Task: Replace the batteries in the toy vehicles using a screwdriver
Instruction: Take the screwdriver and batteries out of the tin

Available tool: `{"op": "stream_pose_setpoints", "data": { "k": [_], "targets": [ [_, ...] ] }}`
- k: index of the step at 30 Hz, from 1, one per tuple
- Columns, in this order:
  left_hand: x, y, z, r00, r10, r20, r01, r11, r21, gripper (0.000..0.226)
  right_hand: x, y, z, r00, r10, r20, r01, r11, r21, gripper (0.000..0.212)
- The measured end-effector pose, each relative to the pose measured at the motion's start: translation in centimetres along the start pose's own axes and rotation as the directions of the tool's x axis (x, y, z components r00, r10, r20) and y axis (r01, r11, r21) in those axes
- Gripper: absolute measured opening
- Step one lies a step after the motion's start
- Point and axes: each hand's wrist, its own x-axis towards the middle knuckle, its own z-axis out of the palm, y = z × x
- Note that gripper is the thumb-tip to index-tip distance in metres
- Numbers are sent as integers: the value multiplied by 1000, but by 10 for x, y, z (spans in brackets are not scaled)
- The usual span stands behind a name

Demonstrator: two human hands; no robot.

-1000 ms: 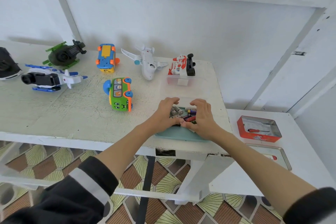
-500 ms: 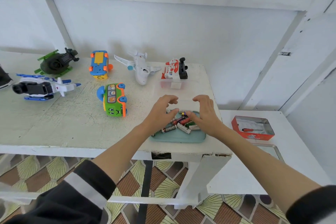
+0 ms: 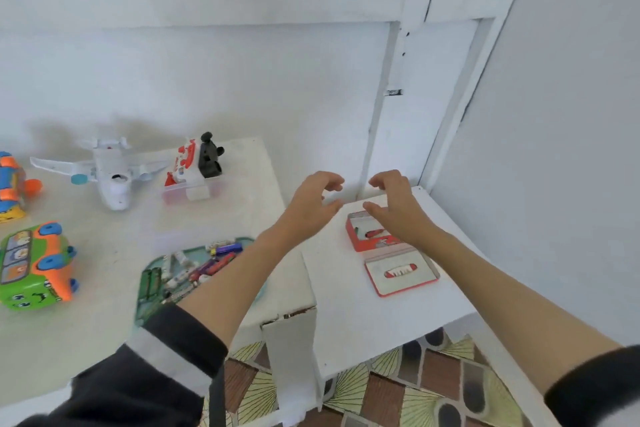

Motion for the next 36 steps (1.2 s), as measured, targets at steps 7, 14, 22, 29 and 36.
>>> {"op": "stream_pose_setpoints", "data": {
  "k": [7,14,22,29,36],
  "targets": [
    [46,-1,101,988,-101,120,103,995,-11,27,-11,96,-49,995,94,33,-92,994,-51,27],
    [93,-48,175,945,-252,207,242,968,72,27,25,189,-39,974,170,149,-148,978,-145,31],
    [156,-133,248,867,-440,236,421,898,127,28,108,301,3,923,208,325,-169,975,-143,30],
    [187,-196,293,778,-563,279,526,826,202,28,158,387,53,831,221,510,-159,974,-163,33],
    [193,-249,330,705,-656,269,595,754,280,32,181,450,109,720,177,671,-24,973,-231,35]
  ]
}}
